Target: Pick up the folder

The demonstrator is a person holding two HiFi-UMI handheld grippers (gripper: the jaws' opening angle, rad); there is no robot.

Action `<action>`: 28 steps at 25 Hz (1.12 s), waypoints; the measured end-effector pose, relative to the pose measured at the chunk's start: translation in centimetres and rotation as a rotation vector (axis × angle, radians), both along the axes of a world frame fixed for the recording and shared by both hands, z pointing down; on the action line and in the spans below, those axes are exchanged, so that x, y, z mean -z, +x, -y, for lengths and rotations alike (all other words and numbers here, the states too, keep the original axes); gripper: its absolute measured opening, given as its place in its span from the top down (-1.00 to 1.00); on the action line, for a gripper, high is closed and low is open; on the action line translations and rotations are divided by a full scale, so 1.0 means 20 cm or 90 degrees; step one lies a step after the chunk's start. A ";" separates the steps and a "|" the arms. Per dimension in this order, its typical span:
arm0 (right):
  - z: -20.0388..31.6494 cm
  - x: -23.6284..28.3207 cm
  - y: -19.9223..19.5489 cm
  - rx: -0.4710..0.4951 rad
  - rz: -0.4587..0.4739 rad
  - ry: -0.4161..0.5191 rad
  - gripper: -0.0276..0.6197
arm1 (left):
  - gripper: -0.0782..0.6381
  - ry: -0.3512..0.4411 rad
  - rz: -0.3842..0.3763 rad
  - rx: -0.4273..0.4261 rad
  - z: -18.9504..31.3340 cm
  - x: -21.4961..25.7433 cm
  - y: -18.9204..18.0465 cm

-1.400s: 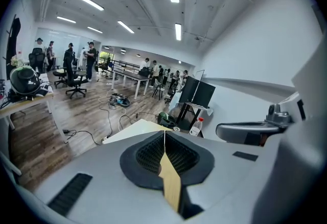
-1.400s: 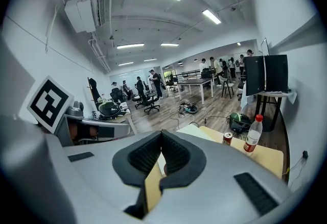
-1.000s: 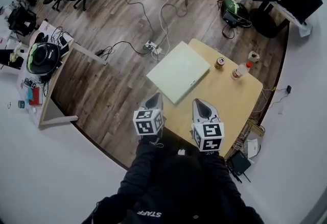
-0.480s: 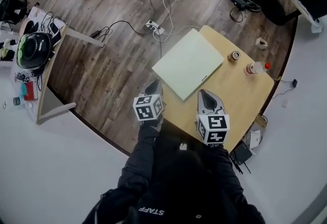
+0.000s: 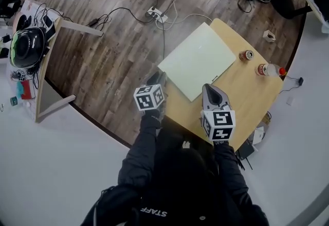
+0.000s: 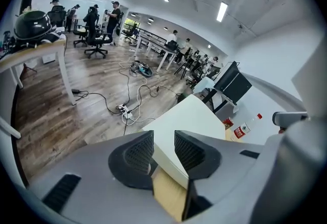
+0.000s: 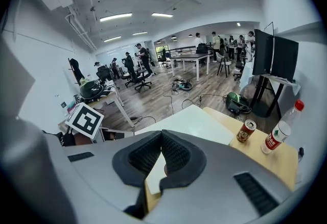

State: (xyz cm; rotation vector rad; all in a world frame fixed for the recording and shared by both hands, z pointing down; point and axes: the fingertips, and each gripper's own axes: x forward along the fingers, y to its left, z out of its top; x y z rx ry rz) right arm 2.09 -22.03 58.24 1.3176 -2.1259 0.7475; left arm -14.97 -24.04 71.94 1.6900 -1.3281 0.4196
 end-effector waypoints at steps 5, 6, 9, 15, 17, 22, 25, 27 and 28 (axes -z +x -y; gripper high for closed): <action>0.05 -0.07 -0.05 0.012 -0.006 -0.019 0.85 | 0.34 -0.021 -0.032 0.014 0.05 -0.11 -0.04; 0.06 -0.09 -0.06 0.015 -0.007 -0.022 0.84 | 0.30 -0.026 -0.045 0.015 0.06 -0.14 -0.04; 0.07 -0.13 -0.09 0.022 -0.008 -0.033 0.84 | 0.20 -0.043 -0.108 0.032 0.08 -0.20 -0.04; 0.11 -0.21 -0.12 0.023 -0.006 -0.060 0.85 | -0.08 -0.072 -0.186 0.026 0.11 -0.30 -0.03; 0.13 -0.23 -0.13 0.022 -0.005 -0.065 0.85 | -0.11 -0.077 -0.199 0.020 0.12 -0.33 -0.02; 0.18 -0.28 -0.15 0.020 -0.006 -0.075 0.85 | -0.16 -0.089 -0.233 0.012 0.14 -0.37 -0.01; 0.20 -0.30 -0.17 0.019 -0.007 -0.078 0.84 | -0.20 -0.096 -0.265 0.016 0.14 -0.39 -0.01; 0.22 -0.32 -0.16 0.016 -0.006 -0.081 0.84 | -0.23 -0.100 -0.296 0.017 0.15 -0.41 0.01; 0.22 -0.32 -0.16 0.014 -0.006 -0.083 0.85 | -0.24 -0.100 -0.314 0.018 0.15 -0.42 0.02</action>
